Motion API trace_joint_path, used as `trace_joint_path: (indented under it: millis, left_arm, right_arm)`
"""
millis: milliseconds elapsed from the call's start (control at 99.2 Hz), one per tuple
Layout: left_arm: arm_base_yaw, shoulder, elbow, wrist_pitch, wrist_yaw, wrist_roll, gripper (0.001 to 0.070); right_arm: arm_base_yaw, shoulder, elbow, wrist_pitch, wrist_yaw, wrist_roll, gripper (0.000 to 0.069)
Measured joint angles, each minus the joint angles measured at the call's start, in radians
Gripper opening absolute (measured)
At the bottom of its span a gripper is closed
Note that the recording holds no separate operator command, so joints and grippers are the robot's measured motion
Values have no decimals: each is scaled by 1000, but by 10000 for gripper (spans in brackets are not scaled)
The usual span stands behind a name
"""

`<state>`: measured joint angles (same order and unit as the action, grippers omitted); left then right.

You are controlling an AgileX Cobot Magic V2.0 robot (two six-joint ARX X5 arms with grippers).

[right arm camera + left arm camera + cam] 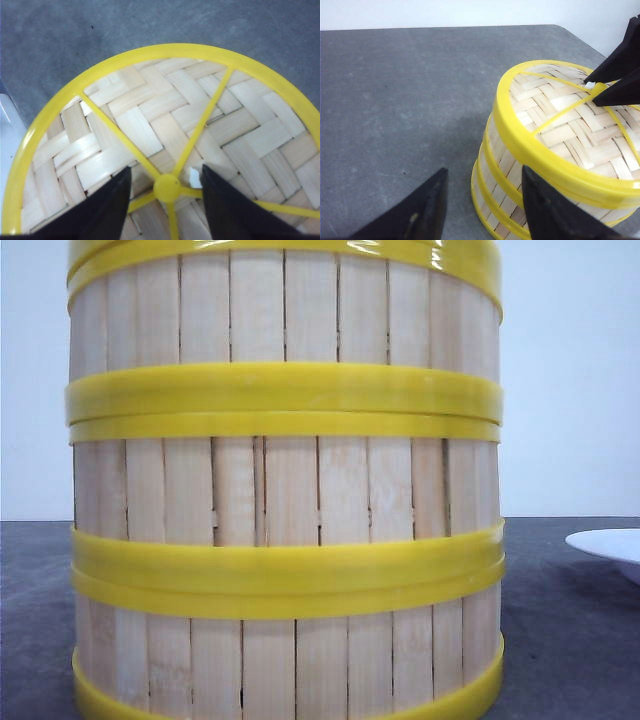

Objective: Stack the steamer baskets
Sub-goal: 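Lower the lid onto the top basket and open the right gripper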

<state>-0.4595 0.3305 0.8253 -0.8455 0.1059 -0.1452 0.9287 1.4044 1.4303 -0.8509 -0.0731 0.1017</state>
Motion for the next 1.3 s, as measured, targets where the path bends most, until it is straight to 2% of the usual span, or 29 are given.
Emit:
trace_joint_path:
  millis: [252, 444, 675, 847, 978, 1159, 1300]
  left_arm:
    - [0, 0, 0, 0, 0, 0, 273]
    - [0, 0, 0, 0, 0, 0, 273]
    - [0, 0, 0, 0, 0, 0, 273]
    - [0, 0, 0, 0, 0, 0, 273]
    - [0, 0, 0, 0, 0, 0, 273]
    - [0, 0, 0, -3, 0, 0, 273]
    - [0, 0, 0, -4, 0, 0, 273]
  right_arm:
    - [0, -71, 73, -13, 137, 0, 297]
    - [0, -214, 119, -48, 341, -1, 297]
    - [0, -357, 119, -192, 537, 5, 297]
    - [0, -465, 46, -212, 579, 34, 297]
    - [0, -558, -112, -174, 615, 92, 297]
    - [1, -665, -341, -123, 615, 182, 297]
    - [2, -685, -388, -121, 615, 220, 297]
